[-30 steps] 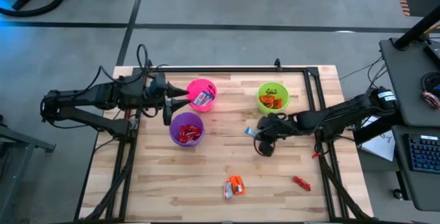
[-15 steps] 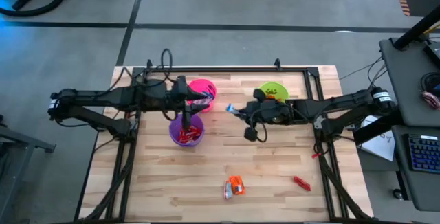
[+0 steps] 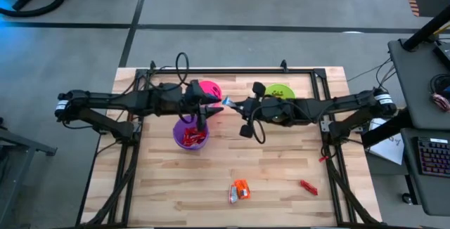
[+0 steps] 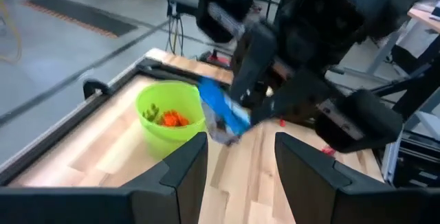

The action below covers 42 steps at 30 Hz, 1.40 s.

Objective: Sort candy
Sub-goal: Put the white chocolate into the pink

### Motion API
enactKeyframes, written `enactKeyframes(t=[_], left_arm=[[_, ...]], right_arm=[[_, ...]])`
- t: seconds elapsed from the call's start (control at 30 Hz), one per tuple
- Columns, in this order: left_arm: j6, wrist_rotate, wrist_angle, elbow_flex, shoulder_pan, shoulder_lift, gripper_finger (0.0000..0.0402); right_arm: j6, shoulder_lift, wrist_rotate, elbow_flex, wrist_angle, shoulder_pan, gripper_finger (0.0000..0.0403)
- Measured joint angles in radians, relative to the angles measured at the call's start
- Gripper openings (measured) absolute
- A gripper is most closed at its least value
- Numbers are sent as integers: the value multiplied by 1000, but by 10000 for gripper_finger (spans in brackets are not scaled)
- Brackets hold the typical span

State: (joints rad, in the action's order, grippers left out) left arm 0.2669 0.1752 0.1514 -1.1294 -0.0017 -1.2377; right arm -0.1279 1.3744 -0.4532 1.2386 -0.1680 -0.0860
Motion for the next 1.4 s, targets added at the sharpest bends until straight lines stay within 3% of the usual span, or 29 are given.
enactKeyframes(t=[0.5,0.6,0.8,1.2,1.4], left_arm=[[63,54,-83,0,13,-50,147],[61,54,-97,1,14,-56,118],[57,71,-99,0,19,-58,15],[56,102,-79,0,58,-57,5],[51,106,107,-11,141,-57,4]], right_arm=[[-86,10,-29,9,19,0,34],[-98,10,-29,7,16,0,34],[-118,10,-22,6,16,1,35],[24,-10,-17,13,-29,26,141],[117,-36,-18,14,-107,55,177]])
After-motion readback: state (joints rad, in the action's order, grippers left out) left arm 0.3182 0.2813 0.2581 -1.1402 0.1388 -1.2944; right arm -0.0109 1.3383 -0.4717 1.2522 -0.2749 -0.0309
